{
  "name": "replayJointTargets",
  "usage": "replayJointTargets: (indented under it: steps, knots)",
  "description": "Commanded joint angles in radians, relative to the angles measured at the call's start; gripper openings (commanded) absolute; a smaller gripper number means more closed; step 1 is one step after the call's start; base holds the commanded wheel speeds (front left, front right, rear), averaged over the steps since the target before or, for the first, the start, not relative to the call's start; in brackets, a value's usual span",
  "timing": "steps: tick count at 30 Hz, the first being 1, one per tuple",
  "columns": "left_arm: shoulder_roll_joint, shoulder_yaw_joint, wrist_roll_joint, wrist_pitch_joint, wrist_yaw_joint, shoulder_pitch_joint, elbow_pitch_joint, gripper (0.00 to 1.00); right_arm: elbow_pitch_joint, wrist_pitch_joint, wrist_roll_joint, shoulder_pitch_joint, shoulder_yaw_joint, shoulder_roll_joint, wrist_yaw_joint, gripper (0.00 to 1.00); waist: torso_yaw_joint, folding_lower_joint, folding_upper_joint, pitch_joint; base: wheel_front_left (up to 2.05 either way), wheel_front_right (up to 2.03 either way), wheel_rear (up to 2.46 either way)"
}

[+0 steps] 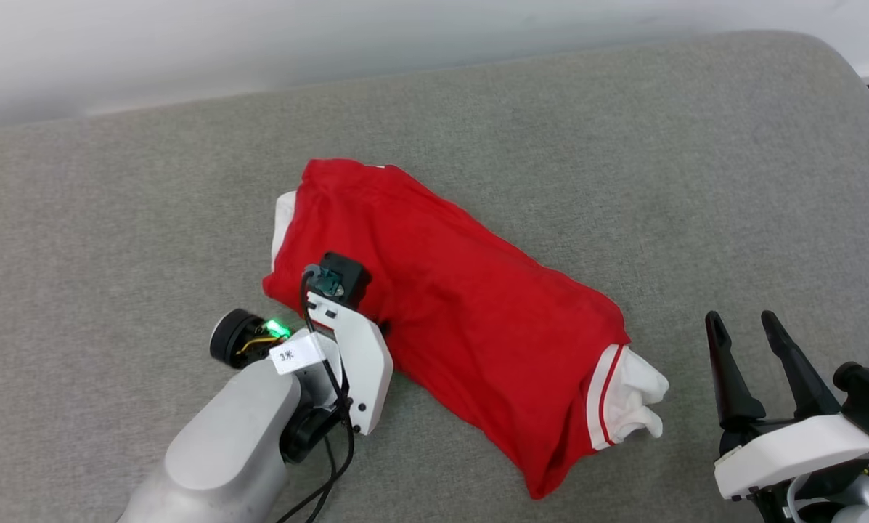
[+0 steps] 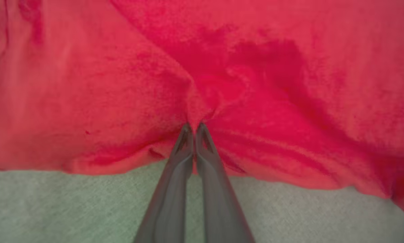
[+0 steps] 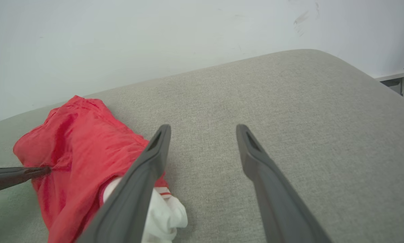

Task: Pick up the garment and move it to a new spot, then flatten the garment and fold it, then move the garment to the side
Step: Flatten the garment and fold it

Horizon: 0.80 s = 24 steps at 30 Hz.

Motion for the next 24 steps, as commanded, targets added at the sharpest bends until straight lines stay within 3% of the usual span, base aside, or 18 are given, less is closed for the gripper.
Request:
replayJointTargets:
  steps: [1,7,14,24]
  knots:
    - [0.005,0.005,0.012,-0.042,0.007,-0.002,-0.031,0.0,0.005,-0.003,0.005,-0.004,-0.007,0.001,0.0,1.0,0.014,0.0,0.0,-0.015,0.0,0.0,0.0]
    - [0.035,0.021,0.026,-0.121,0.043,0.073,-0.167,0.0,0.011,0.008,0.003,0.017,-0.019,0.001,0.0,1.0,0.05,0.0,0.0,-0.058,0.0,0.0,0.0]
    - [0.1,0.033,-0.014,-0.119,0.14,0.315,-0.375,0.0,-0.002,0.029,-0.005,0.042,-0.034,0.001,0.0,1.0,0.106,0.0,0.0,-0.109,0.0,0.0,0.0]
    - [0.112,0.015,-0.119,-0.077,0.256,0.649,-0.432,0.0,-0.036,0.065,-0.019,0.078,-0.038,0.001,0.0,1.0,0.148,0.0,0.0,-0.168,0.0,0.0,0.0]
